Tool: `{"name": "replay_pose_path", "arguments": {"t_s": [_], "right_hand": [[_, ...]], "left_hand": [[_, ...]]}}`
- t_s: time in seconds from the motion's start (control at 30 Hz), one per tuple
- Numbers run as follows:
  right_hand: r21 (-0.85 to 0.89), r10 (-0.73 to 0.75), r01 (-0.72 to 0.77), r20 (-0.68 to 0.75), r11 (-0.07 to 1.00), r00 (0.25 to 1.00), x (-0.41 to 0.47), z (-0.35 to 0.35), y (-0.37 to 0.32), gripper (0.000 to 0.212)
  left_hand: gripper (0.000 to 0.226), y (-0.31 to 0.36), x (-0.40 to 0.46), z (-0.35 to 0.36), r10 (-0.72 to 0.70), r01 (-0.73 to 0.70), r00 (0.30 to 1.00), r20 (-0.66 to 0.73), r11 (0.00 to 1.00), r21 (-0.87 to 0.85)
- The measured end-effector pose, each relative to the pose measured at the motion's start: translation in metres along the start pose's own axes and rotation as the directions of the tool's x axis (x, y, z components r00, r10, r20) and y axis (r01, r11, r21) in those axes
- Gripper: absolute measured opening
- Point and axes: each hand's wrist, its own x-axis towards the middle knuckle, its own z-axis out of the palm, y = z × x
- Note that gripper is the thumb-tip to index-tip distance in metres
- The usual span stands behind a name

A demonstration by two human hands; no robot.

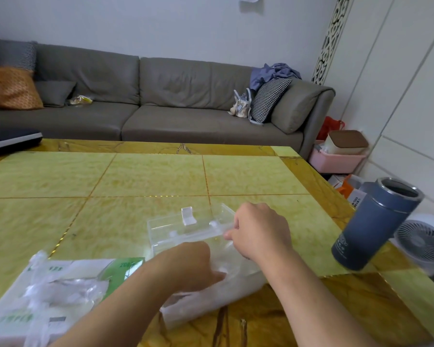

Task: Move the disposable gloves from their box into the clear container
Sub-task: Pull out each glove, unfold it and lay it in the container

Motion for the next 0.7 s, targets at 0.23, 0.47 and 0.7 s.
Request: {"name": "replay_pose_path", "arguments": {"t_s": [0.23,0.47,0.7], "right_hand": [[0.193,-0.065,0.083,-0.094,0.978,0.993,-0.016,-0.026,-0.017,0.016],[0.240,-0.041,-0.088,0.485,0.967,0.874,-0.023,-0.017,-0.033,0.010],[-0.046,0.070,-0.054,0.609,0.998,0.790,-0.007,0.015,-0.032,0.033]], "left_hand": [[0.048,0.001,0.000,0.005,0.012,0.002,0.993,-0.116,0.993,0.121],[0.031,-0.002,-0.004,0.006,0.097,-0.068,0.985,-0.143,0.978,0.199],[0.033,-0.007,-0.008,-0.002,0.050,-0.037,0.993,-0.105,0.992,0.120]]}}
